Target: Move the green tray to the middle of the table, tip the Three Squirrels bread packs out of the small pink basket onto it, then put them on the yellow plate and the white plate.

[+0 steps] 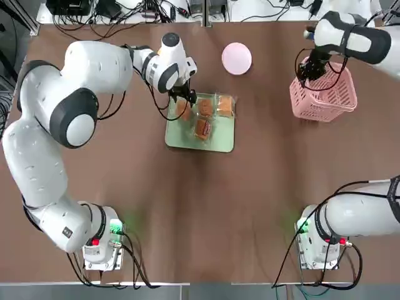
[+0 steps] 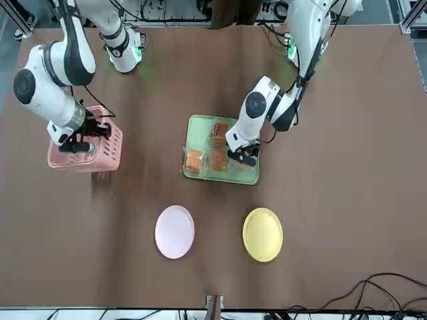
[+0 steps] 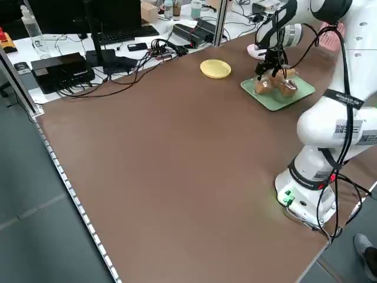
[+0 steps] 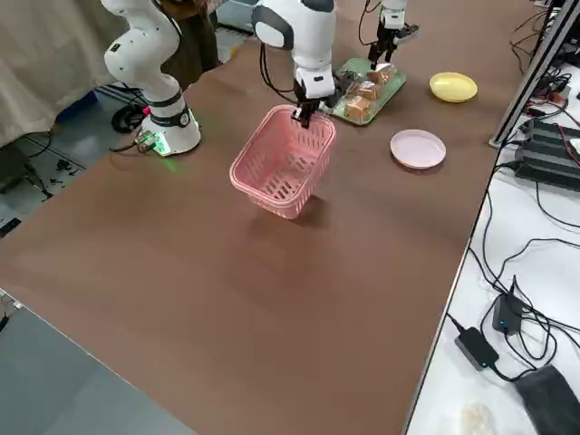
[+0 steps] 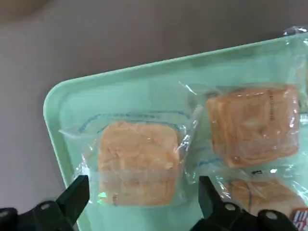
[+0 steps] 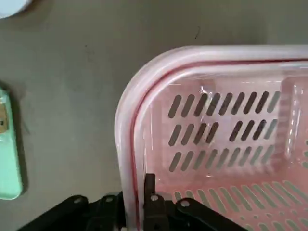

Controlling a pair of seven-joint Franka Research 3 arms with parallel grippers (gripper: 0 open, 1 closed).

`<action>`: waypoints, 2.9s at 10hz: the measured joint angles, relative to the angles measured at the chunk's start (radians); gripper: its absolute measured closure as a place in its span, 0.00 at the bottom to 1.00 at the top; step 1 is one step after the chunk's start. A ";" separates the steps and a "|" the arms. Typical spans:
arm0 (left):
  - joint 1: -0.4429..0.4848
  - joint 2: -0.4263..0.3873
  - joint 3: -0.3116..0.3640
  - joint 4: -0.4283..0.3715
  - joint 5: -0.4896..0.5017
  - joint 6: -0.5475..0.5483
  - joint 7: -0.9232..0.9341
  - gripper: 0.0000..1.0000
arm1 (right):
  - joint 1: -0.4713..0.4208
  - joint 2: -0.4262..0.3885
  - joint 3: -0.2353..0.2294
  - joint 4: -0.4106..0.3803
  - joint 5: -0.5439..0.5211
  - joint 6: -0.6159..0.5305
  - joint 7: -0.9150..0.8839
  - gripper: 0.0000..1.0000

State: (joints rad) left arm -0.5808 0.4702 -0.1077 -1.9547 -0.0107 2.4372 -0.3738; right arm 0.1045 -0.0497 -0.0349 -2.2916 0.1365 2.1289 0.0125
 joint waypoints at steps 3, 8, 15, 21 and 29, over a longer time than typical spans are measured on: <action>0.031 -0.001 0.002 -0.004 0.003 0.000 0.069 0.00 | 0.000 0.034 -0.001 -0.055 -0.004 0.084 -0.004 0.93; 0.031 0.029 0.000 -0.012 0.004 0.055 0.116 0.00 | 0.010 0.068 0.003 -0.085 -0.007 0.126 -0.007 0.93; 0.019 0.090 -0.004 -0.013 0.004 0.126 0.072 0.00 | 0.020 0.080 0.003 -0.012 -0.007 0.095 -0.006 0.19; 0.020 0.092 -0.004 -0.013 0.004 0.033 0.029 0.00 | 0.004 0.053 -0.062 0.601 -0.061 -0.487 -0.003 0.05; 0.021 0.026 -0.050 -0.067 0.004 -0.062 -0.129 0.00 | -0.038 0.065 -0.059 0.792 -0.085 -0.713 -0.003 0.02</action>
State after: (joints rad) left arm -0.5595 0.4959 -0.1576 -2.0215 -0.0071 2.3753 -0.5033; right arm 0.0666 0.0156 -0.0937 -1.4992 0.0520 1.4158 0.0098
